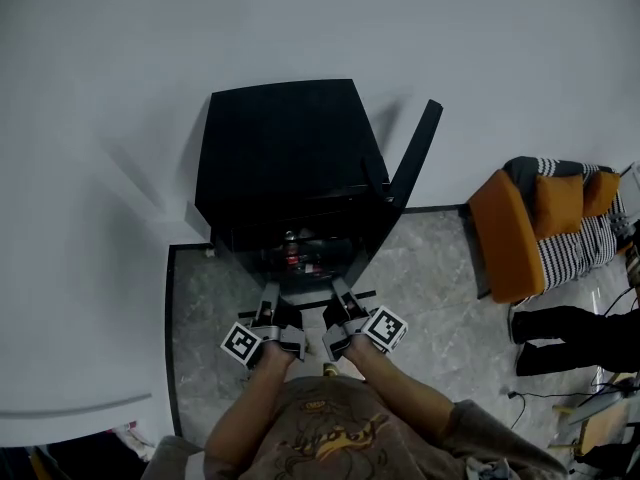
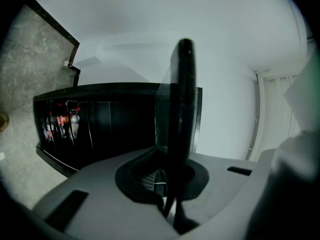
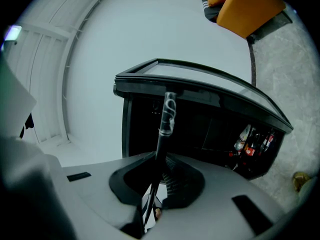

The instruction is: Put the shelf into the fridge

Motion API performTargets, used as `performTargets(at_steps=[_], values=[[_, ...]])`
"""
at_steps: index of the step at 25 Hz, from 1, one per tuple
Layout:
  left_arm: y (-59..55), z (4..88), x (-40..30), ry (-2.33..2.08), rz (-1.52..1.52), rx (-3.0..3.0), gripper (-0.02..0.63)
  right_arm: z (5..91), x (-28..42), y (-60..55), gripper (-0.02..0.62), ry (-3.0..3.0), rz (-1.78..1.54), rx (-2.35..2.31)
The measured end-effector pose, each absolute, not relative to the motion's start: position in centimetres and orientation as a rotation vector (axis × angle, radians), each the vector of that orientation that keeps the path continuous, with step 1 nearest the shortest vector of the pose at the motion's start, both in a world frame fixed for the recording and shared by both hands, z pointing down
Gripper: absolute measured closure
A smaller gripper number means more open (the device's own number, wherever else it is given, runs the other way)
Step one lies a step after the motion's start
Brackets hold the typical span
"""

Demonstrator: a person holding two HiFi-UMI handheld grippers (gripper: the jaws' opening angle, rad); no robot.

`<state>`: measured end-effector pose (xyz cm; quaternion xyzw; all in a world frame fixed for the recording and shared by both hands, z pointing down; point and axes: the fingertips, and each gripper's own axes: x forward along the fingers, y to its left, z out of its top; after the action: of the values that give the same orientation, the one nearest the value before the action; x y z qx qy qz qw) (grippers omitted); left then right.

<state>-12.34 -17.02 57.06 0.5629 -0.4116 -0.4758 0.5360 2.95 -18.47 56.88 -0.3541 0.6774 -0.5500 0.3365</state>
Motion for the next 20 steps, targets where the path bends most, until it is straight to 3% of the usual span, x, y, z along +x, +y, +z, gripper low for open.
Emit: performTargets(at_steps=[20], values=[[-21.2,58.8,-12.5,-1.006,-1.109,1.313,0.591,58.7,3.0,-22.7,0.557,1.762,-1.454,-0.947]])
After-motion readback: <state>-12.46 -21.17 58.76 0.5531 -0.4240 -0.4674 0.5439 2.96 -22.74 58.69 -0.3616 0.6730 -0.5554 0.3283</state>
